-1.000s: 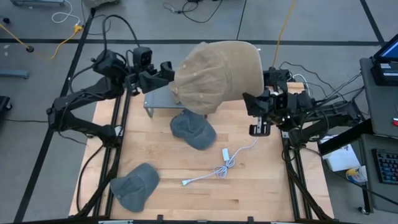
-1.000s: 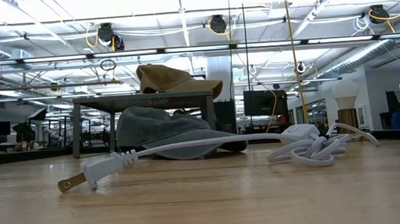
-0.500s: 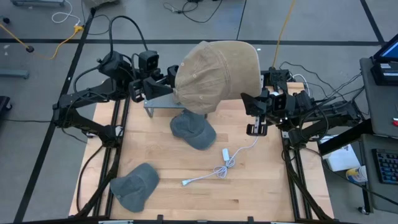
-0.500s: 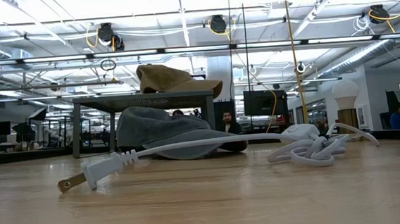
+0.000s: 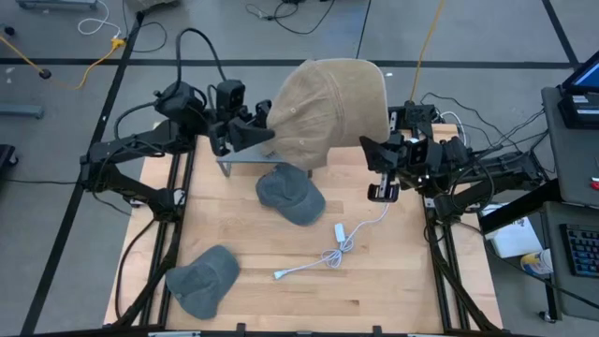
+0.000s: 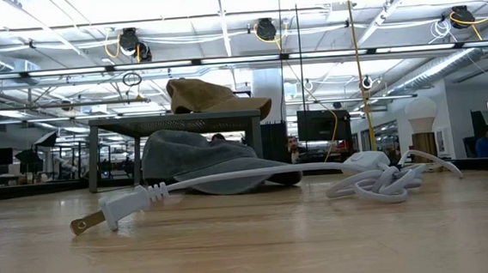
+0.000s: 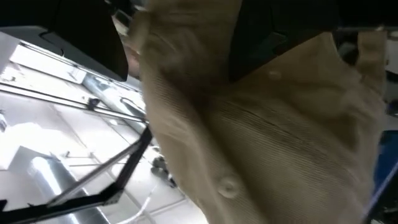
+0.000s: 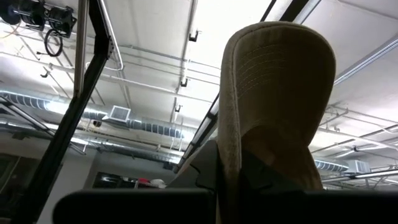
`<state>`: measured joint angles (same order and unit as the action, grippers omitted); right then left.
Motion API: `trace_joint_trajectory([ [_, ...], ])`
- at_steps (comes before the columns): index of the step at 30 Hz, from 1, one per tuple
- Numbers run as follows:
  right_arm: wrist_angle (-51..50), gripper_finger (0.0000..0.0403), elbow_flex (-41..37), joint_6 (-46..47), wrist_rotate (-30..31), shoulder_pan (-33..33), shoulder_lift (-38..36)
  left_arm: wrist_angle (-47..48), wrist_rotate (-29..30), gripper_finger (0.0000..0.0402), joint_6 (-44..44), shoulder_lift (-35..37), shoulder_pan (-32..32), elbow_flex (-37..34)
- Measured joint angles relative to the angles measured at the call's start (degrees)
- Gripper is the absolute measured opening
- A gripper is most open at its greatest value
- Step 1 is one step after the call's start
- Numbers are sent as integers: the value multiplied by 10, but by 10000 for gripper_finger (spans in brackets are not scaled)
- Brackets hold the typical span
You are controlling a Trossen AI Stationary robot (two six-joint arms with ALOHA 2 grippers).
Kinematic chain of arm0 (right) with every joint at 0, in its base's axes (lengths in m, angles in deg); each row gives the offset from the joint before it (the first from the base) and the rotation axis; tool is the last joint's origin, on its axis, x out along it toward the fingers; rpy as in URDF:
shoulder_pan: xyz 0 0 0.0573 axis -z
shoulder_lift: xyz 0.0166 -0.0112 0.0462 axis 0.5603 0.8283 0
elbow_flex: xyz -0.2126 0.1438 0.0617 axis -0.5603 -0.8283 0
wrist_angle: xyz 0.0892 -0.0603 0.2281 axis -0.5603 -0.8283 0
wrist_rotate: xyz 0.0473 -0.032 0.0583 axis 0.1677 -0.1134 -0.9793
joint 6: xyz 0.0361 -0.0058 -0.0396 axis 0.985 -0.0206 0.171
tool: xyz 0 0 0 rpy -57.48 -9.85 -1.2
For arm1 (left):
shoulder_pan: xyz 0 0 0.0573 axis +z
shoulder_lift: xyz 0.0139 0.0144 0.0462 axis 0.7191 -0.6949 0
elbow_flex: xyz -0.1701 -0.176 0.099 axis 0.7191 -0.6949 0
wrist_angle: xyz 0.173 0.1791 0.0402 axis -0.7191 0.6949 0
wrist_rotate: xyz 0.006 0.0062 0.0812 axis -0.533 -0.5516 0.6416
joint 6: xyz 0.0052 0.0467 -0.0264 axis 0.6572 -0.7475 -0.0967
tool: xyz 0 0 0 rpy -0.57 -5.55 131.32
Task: Pick & Place hat
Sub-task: Stack the brown cap on top of the brown cap on the shelf
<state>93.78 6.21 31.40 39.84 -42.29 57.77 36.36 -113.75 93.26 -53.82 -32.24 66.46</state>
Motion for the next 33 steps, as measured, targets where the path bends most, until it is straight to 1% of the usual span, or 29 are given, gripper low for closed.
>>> trace_joint_trajectory([
  [5, 0, 8, 0, -8, 0, 0, 0, -2, 6, 278, -1, 0, 0, 0],
  [7, 0, 8, 0, -8, 0, 0, 0, -2, 10, 264, 11, 0, 0, 0],
  [9, -3, 9, 0, -8, 0, 0, 0, -3, 11, 241, 30, 0, 0, 0],
  [12, -9, 9, 0, -9, 0, 0, 0, -4, 21, 191, 63, 0, 3, 0],
  [16, -13, 11, 0, -9, 0, 0, 0, -8, 25, 110, 99, 0, 5, 0],
  [18, -17, 18, 0, -9, 3, 0, 0, -9, 25, 66, 107, 0, 5, 0],
  [20, -27, 30, 0, -9, 19, -1, 0, -8, 20, 24, 108, 0, 5, 0],
  [21, -34, 38, 0, -9, 30, -2, 0, -8, 20, 15, 107, 0, 5, 0],
  [24, -69, 66, 0, -9, 33, -2, -4, -8, 17, 18, 127, 2, 11, 0],
  [28, -131, 110, 0, 10, 32, -11, -16, -12, -4, 12, 165, 5, 32, 0],
  [33, -284, 157, 0, 42, 31, -39, -58, -19, -33, 14, 218, 6, 65, 0],
])
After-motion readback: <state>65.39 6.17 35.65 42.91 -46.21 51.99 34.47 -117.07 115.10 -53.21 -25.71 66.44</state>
